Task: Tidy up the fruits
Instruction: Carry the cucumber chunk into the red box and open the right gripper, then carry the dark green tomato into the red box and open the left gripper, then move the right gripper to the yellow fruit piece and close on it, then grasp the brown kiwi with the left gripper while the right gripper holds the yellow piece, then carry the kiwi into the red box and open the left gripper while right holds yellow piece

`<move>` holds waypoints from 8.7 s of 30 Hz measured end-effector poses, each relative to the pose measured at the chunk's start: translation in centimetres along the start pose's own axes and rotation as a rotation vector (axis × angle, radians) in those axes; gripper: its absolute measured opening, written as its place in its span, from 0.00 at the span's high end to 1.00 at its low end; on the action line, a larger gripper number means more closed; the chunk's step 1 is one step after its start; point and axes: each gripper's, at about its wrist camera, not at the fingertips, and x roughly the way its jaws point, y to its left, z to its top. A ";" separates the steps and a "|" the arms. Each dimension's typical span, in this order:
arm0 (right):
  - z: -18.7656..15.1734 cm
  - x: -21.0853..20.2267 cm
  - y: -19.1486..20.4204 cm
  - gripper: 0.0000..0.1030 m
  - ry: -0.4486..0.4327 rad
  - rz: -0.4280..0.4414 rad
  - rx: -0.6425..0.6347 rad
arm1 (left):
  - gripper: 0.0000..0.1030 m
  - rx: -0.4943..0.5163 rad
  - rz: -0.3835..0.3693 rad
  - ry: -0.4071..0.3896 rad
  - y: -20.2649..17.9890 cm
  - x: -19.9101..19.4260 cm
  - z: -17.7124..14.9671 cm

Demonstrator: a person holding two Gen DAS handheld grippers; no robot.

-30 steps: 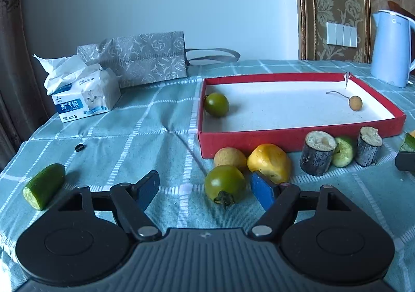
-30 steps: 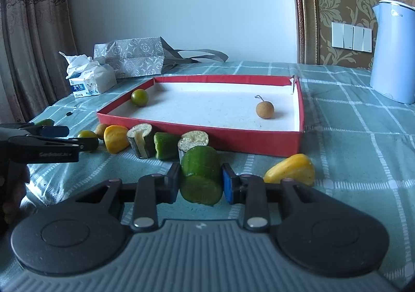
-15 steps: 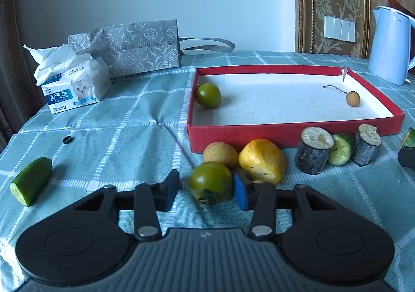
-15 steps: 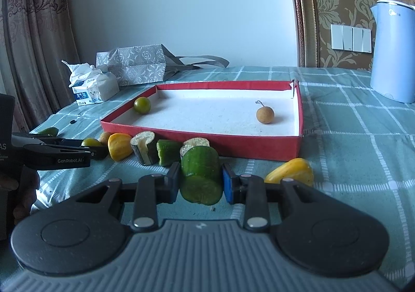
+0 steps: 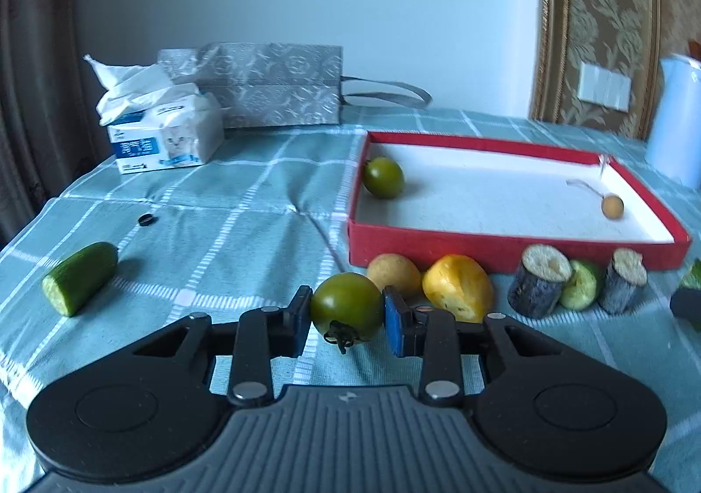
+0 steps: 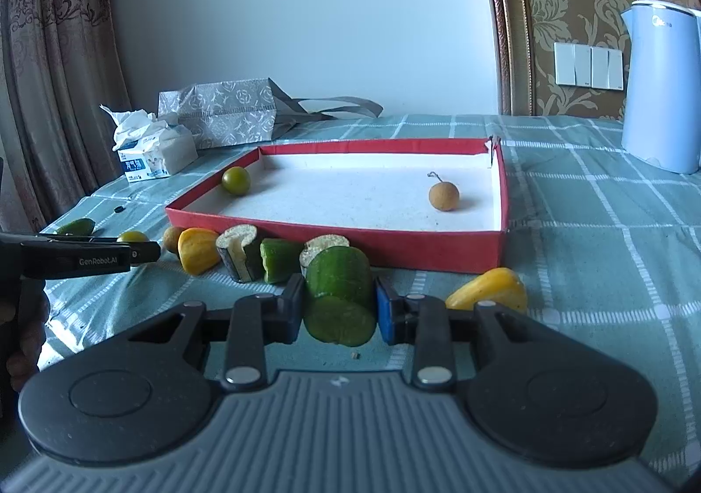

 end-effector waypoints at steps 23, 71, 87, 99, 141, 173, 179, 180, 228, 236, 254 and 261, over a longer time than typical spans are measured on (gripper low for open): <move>0.1 -0.2 0.2 0.70 -0.037 -0.045 -0.013 | 0.68 -0.031 0.007 -0.033 -0.1 0.1 -0.3; 7.5 11.9 -1.7 0.53 -0.008 -0.255 0.009 | 0.68 -0.054 -0.012 -0.027 0.1 0.3 -0.4; 0.5 -1.1 1.0 0.29 -0.116 -0.098 -0.002 | 0.68 -0.077 0.004 -0.025 0.4 0.2 -0.5; -0.9 -1.0 1.1 0.18 -0.053 -0.095 -0.008 | 0.68 -0.065 0.048 -0.036 0.1 -0.1 -0.4; -0.8 0.3 0.0 0.17 0.035 -0.040 0.067 | 0.37 0.114 0.029 -0.022 -10.4 8.4 8.7; 0.7 1.9 -5.1 0.41 0.096 -0.195 0.006 | 0.36 -0.068 -0.009 -0.212 1.5 -3.6 -0.7; 0.5 2.4 -5.2 0.45 0.119 -0.207 0.012 | 0.36 -0.035 -0.026 -0.205 1.0 -3.5 -0.9; 0.5 2.5 -5.1 0.46 0.121 -0.216 0.004 | 0.36 -0.027 -0.028 -0.197 0.9 -3.4 -1.0; 0.6 1.1 -5.5 0.55 0.060 -0.142 0.083 | 0.46 0.073 -0.086 0.024 -1.1 4.6 1.9; 0.6 1.1 -5.6 0.55 0.055 -0.140 0.084 | 0.54 0.088 -0.112 0.037 -1.3 4.0 1.4; 0.6 1.0 -5.6 0.55 0.051 -0.139 0.090 | 0.74 0.079 -0.042 0.018 -1.6 3.0 1.0; 0.6 0.9 -5.6 0.55 0.040 -0.138 0.092 | 0.74 0.051 0.044 -0.063 -1.3 0.1 0.7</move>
